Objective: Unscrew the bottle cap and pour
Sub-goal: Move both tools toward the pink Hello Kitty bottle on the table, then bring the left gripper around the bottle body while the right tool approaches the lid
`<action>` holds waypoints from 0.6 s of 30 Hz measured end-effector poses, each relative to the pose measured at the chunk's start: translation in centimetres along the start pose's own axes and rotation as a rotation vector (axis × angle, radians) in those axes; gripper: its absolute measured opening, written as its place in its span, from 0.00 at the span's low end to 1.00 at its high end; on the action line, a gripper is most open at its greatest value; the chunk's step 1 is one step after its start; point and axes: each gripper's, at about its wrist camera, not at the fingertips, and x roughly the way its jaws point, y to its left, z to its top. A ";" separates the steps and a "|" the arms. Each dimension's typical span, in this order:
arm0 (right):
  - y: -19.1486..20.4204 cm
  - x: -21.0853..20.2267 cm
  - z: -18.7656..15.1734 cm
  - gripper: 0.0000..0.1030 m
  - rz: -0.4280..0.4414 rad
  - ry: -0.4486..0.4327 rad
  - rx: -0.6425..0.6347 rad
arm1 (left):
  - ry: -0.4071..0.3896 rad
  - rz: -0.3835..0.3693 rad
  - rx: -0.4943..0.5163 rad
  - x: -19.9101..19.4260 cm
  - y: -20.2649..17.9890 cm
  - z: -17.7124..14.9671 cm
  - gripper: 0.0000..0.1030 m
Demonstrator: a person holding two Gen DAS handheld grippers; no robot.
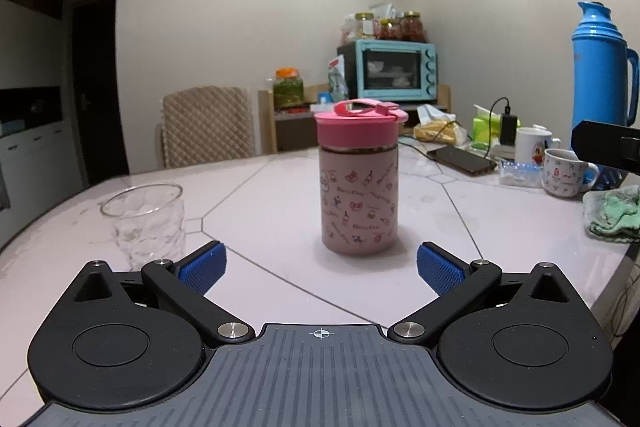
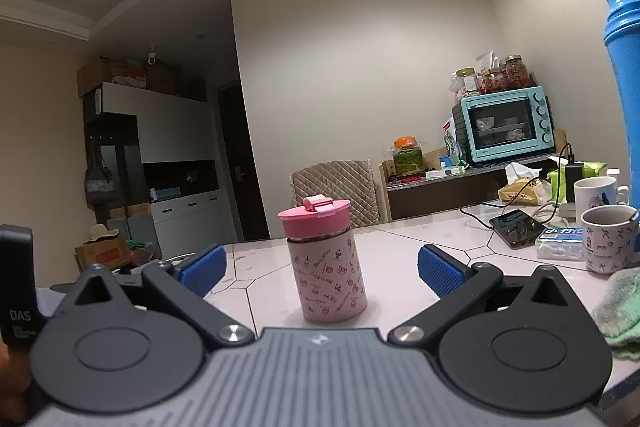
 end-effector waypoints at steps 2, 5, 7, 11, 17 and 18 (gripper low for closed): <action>-0.2 0.8 0.2 1.00 -0.004 0.005 0.001 | 0.004 -0.004 0.008 0.8 0.3 0.6 1.00; -0.5 2.0 0.6 1.00 -0.004 0.008 -0.003 | 0.004 -0.003 0.009 1.5 0.6 1.1 1.00; -0.7 2.6 0.8 1.00 -0.006 0.009 0.000 | 0.009 0.001 0.008 2.4 0.9 1.6 1.00; -1.0 3.8 1.1 1.00 -0.004 0.015 0.006 | 0.014 -0.010 0.010 3.6 1.2 2.0 1.00; -1.3 5.2 1.4 1.00 0.004 0.022 0.007 | 0.017 -0.033 0.012 5.2 1.5 2.4 1.00; -1.4 5.4 1.4 1.00 0.006 0.025 0.005 | 0.019 -0.036 0.012 5.5 1.6 2.4 1.00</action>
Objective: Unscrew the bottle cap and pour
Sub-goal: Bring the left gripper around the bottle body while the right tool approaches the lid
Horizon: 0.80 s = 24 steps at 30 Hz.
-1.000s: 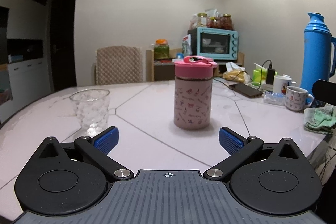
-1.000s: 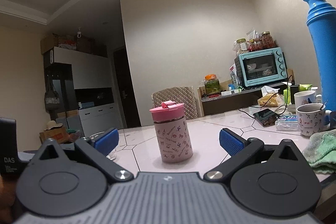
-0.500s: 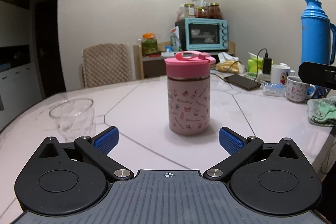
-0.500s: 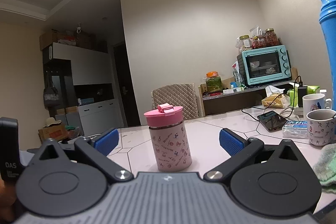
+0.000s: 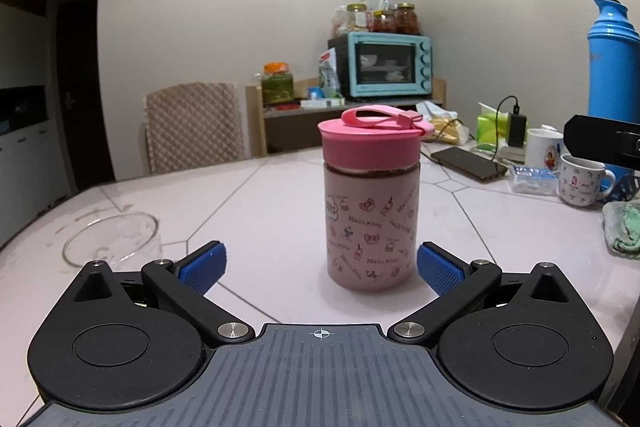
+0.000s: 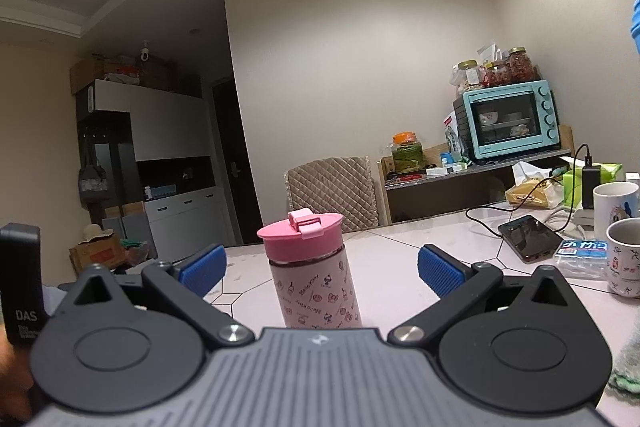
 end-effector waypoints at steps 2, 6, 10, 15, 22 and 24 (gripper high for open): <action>0.0 0.5 0.1 1.00 0.002 0.007 -0.005 | 0.003 -0.004 0.001 0.6 0.1 0.1 1.00; -0.2 1.3 0.2 1.00 -0.020 0.029 -0.017 | 0.009 -0.008 -0.002 1.5 0.2 0.3 1.00; -0.1 2.2 0.6 1.00 -0.107 0.084 -0.050 | 0.013 -0.011 -0.003 2.3 0.4 0.5 1.00; -0.5 3.0 0.6 1.00 -0.178 0.153 -0.070 | 0.016 -0.017 0.003 2.9 0.2 0.6 1.00; -0.7 3.7 0.7 1.00 -0.171 0.183 -0.079 | 0.022 -0.027 0.020 3.9 0.1 0.9 1.00; -0.7 3.9 0.8 1.00 -0.169 0.181 -0.080 | 0.024 -0.032 0.026 4.1 0.2 1.0 1.00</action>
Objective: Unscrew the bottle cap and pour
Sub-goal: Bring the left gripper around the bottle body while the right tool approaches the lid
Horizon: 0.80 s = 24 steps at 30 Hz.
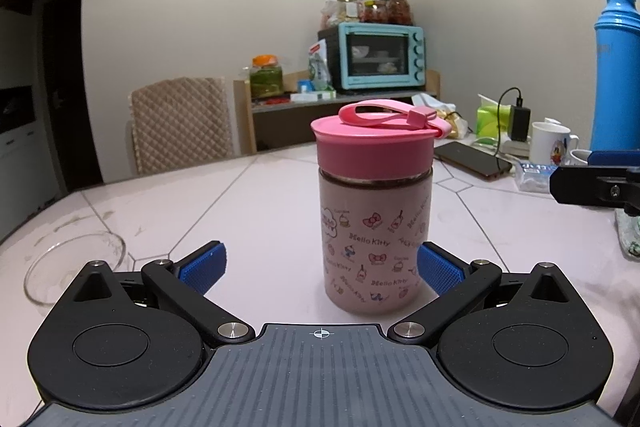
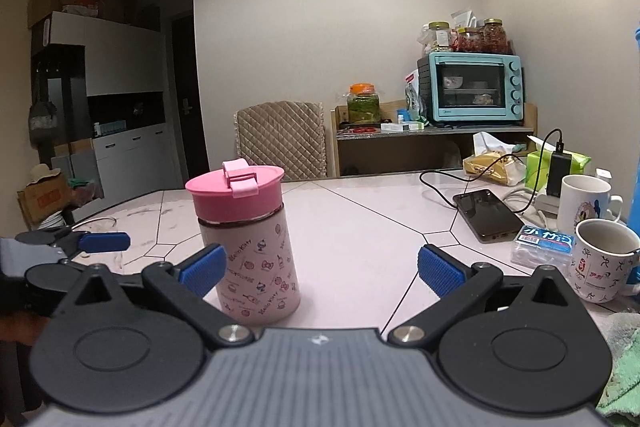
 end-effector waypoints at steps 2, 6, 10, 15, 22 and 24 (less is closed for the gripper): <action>-0.1 0.0 0.2 1.00 0.005 -0.005 0.000 | 0.003 -0.004 0.007 0.2 0.0 0.1 1.00; 0.0 0.3 0.5 1.00 0.018 -0.010 0.000 | 0.012 -0.009 0.025 0.8 0.1 0.2 1.00; 0.1 0.6 0.6 1.00 0.030 -0.011 0.000 | 0.013 -0.016 0.027 1.1 0.2 0.3 1.00; 0.1 1.1 0.7 1.00 0.049 -0.004 -0.005 | 0.016 -0.017 0.030 1.5 0.2 0.3 1.00; 0.2 1.4 0.8 1.00 0.074 -0.011 -0.011 | 0.017 -0.023 0.034 1.6 0.2 0.3 1.00; 0.1 1.4 0.9 1.00 0.088 -0.019 -0.009 | 0.021 -0.024 0.038 1.8 0.2 0.3 1.00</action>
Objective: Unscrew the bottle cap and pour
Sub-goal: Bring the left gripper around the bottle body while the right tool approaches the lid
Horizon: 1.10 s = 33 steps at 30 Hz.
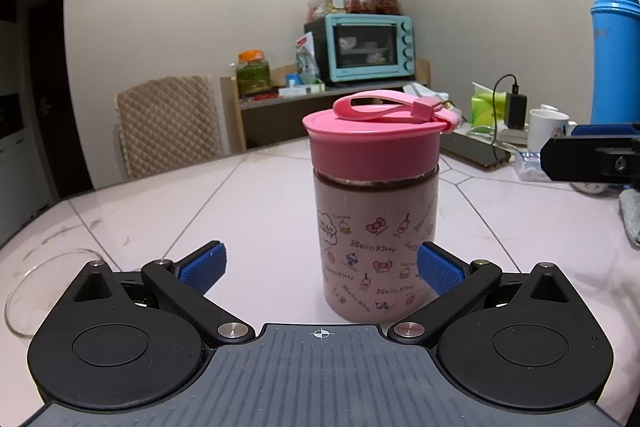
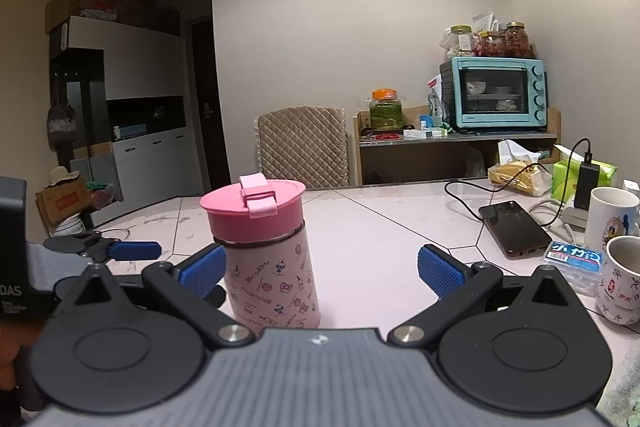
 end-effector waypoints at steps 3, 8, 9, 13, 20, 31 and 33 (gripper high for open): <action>-0.1 0.0 0.0 1.00 0.019 -0.004 0.003 | 0.004 -0.004 0.003 0.3 0.0 -0.1 1.00; 0.0 0.3 0.0 1.00 0.051 -0.006 0.002 | 0.005 -0.018 0.004 0.8 -0.1 0.0 1.00; 0.0 0.4 0.1 1.00 0.057 -0.006 -0.001 | 0.005 -0.025 0.005 0.9 -0.1 0.0 1.00; 0.1 0.8 0.3 1.00 0.076 -0.009 -0.011 | 0.009 -0.038 0.014 1.6 -0.1 0.2 1.00; 0.0 1.3 0.4 1.00 0.109 -0.016 -0.014 | -0.001 -0.091 0.014 2.2 -0.1 0.4 1.00; -0.4 2.3 0.3 1.00 0.134 -0.012 -0.019 | -0.005 -0.170 0.022 4.0 -0.4 0.7 1.00; -0.4 2.5 0.3 1.00 0.140 -0.011 -0.022 | -0.004 -0.182 0.031 4.3 -0.5 0.7 1.00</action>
